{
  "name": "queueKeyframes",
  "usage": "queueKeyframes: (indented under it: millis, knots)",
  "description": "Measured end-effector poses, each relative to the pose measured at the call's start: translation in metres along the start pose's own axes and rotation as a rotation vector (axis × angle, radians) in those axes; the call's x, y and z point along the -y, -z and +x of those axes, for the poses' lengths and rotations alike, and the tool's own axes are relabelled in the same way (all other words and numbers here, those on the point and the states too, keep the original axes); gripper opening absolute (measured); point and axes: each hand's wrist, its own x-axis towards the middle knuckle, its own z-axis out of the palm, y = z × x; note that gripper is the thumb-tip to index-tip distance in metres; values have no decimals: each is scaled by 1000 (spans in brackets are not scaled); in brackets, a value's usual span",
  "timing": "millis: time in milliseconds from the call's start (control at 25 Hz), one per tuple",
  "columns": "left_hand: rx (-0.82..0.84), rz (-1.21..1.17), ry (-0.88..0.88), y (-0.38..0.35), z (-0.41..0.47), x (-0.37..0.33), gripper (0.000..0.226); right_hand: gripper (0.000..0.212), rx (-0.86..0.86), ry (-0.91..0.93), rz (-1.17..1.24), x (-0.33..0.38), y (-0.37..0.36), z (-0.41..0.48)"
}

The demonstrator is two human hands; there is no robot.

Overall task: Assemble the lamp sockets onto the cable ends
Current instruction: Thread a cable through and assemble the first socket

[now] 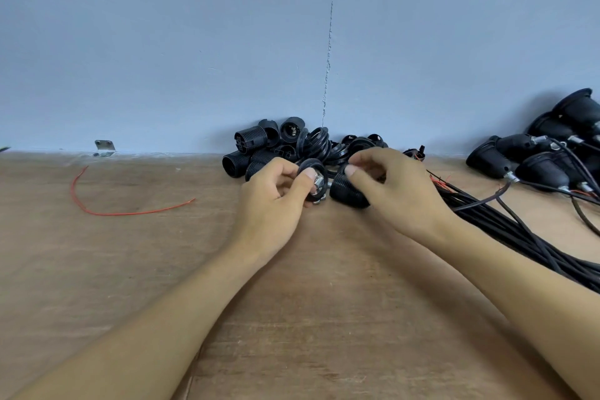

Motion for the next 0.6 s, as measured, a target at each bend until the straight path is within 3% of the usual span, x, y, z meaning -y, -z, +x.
queueKeyframes:
  millis: [120, 400, 600]
  knots:
    - [-33, 52, 30, 2, 1, 0, 18, 41, 155, 21, -315, -7, 0, -8]
    - [105, -157, 117, -2, -3, -2, 19, 39, 12, 280, -94, -6, -1, -25]
    - [174, -152, 138, -3, -5, -6, 31, 42, 42, 287, -82, -10, -2, -27]
